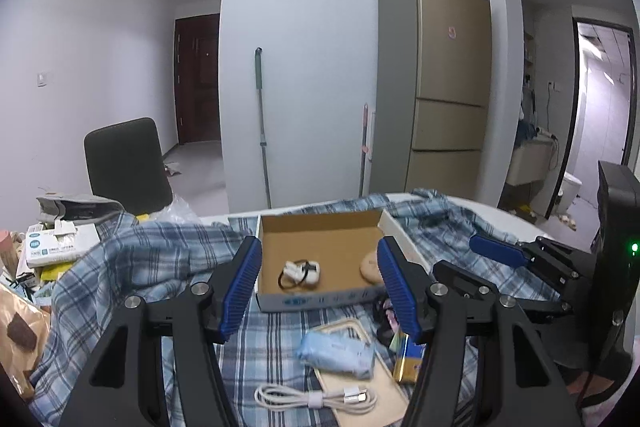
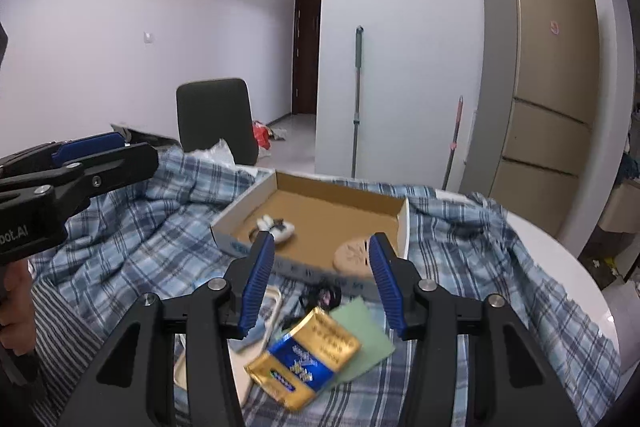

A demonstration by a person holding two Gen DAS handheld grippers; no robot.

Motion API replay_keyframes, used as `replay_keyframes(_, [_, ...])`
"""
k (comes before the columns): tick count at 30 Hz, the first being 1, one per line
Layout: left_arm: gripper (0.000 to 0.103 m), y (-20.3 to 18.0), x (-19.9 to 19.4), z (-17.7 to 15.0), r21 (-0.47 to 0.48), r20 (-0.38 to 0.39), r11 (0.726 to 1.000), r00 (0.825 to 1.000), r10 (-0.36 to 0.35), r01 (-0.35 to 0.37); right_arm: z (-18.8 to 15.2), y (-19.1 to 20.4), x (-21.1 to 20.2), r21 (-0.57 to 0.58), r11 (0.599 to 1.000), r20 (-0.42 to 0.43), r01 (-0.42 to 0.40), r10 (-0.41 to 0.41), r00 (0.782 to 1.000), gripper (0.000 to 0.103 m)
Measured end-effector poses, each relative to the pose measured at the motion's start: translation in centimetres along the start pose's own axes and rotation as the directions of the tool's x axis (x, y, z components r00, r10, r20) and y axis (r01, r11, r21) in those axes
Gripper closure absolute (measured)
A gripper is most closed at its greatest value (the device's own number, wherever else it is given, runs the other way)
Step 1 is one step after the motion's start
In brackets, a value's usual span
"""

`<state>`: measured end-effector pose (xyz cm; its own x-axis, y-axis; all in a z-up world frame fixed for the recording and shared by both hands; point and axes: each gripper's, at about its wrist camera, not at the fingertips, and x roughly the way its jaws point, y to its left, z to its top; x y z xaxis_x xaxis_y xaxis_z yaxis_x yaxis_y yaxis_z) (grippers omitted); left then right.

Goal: Organize soft objects
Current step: 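Grasp the blue Babycare wipes pack with the left gripper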

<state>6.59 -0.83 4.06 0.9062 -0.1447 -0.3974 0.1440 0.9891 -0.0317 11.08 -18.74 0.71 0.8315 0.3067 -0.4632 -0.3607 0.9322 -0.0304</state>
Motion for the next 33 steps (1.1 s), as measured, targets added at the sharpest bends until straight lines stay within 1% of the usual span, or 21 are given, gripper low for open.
replay_keyframes(5, [0.04, -0.1, 1.9, -1.9, -0.003, -0.05, 1.0, 0.999, -0.003, 0.003, -1.6, -1.1, 1.0, 0.033, 0.999, -0.042, 0.013, -0.011, 0.999, 0.055])
replay_keyframes(7, [0.04, -0.3, 2.8, -2.9, 0.01, -0.054, 1.0, 0.999, 0.01, -0.009, -2.1, -1.5, 1.5, 0.034, 0.999, -0.058, 0.037, -0.035, 0.998, 0.055])
replay_keyframes(9, [0.04, -0.1, 3.6, -3.5, 0.003, -0.067, 1.0, 0.998, 0.011, -0.011, -2.5, -1.6, 2.3, 0.029, 0.997, -0.077, 0.071, -0.068, 0.995, 0.055])
replay_keyframes(11, [0.04, 0.3, 4.5, -4.0, -0.001, -0.082, 1.0, 0.996, 0.017, -0.018, -2.9, -1.9, 3.1, 0.043, 0.997, -0.115, 0.069, -0.063, 0.991, 0.055])
replay_keyframes(12, [0.039, 0.3, 4.9, -4.3, 0.007, -0.085, 0.999, 0.996, 0.033, -0.033, -3.0, -2.1, 3.4, 0.048, 0.997, -0.13, 0.068, -0.061, 0.99, 0.055])
replay_keyframes(13, [0.032, 0.4, 5.2, -4.5, 0.011, -0.088, 0.999, 0.995, 0.04, -0.04, -3.2, -2.2, 3.5, 0.054, 0.996, -0.138, 0.065, -0.057, 0.989, 0.055])
replay_keyframes(14, [0.023, 0.5, 5.4, -4.7, 0.01, -0.095, 0.999, 0.995, 0.042, -0.041, -3.3, -2.4, 3.6, 0.063, 0.996, -0.144, 0.064, -0.055, 0.988, 0.054])
replay_keyframes(16, [0.016, 0.7, 5.9, -5.0, 0.0, -0.118, 1.0, 0.993, 0.024, -0.025, -3.4, -2.8, 3.3, 0.082, 0.994, -0.137, 0.073, -0.061, 0.989, 0.046])
replay_keyframes(17, [0.015, 0.9, 5.9, -5.1, -0.008, -0.119, 1.0, 0.993, 0.014, -0.015, -3.4, -3.0, 3.1, 0.093, 0.993, -0.127, 0.074, -0.061, 0.99, 0.037])
replay_keyframes(18, [0.015, 1.1, 5.9, -5.0, -0.013, -0.117, 1.0, 0.993, 0.014, -0.016, -3.4, -3.1, 2.8, 0.102, 0.992, -0.116, 0.071, -0.059, 0.991, 0.035])
replay_keyframes(20, [0.013, 1.4, 6.0, -5.0, -0.028, -0.117, 0.999, 0.993, 0.023, -0.027, -3.4, -3.2, 2.4, 0.109, 0.992, -0.107, 0.069, -0.057, 0.993, 0.035])
replay_keyframes(21, [0.013, 1.6, 6.3, -5.0, -0.035, -0.132, 0.999, 0.991, 0.021, -0.026, -3.4, -3.2, 2.4, 0.106, 0.992, -0.108, 0.064, -0.053, 0.993, 0.035])
replay_keyframes(23, [0.013, 1.7, 7.0, -5.2, -0.041, -0.166, 0.999, 0.986, 0.013, -0.02, -3.3, -2.9, 2.6, 0.096, 0.994, -0.118, 0.06, -0.049, 0.992, 0.035])
replay_keyframes(24, [0.013, 1.7, 7.5, -5.3, -0.041, -0.198, 0.999, 0.98, 0.008, -0.016, -3.4, -2.8, 2.6, 0.09, 0.994, -0.121, 0.059, -0.048, 0.992, 0.035])
replay_keyframes(26, [0.013, 1.6, 8.3, -5.6, -0.03, -0.237, 1.0, 0.972, -0.003, -0.004, -3.3, -2.7, 2.7, 0.087, 0.995, -0.122, 0.056, -0.046, 0.992, 0.035])
replay_keyframes(27, [0.013, 1.2, 8.8, -5.9, -0.008, -0.274, 0.999, 0.961, -0.032, 0.031, -3.3, -2.7, 2.7, 0.087, 0.995, -0.123, 0.056, -0.045, 0.991, 0.035])
replay_keyframes(29, [0.013, 0.5, 9.2, -6.3, 0.023, -0.309, 0.996, 0.949, -0.07, 0.081, -3.4, -2.8, 2.7, 0.092, 0.994, -0.126, 0.055, -0.043, 0.991, 0.035])
replay_keyframes(30, [0.013, -0.1, 9.4, -6.6, 0.052, -0.327, 0.994, 0.942, -0.072, 0.094, -3.4, -2.8, 2.7, 0.094, 0.994, -0.128, 0.054, -0.042, 0.991, 0.035])
replay_keyframes(31, [0.013, -0.9, 9.7, -6.9, 0.096, -0.345, 0.991, 0.937, -0.052, 0.091, -3.4, -2.9, 2.8, 0.095, 0.994, -0.13, 0.055, -0.042, 0.991, 0.035])
replay_keyframes(33, [0.013, -1.7, 9.9, -7.3, 0.133, -0.368, 0.986, 0.929, -0.048, 0.104, -3.5, -2.9, 2.8, 0.096, 0.994, -0.132, 0.053, -0.04, 0.99, 0.035])
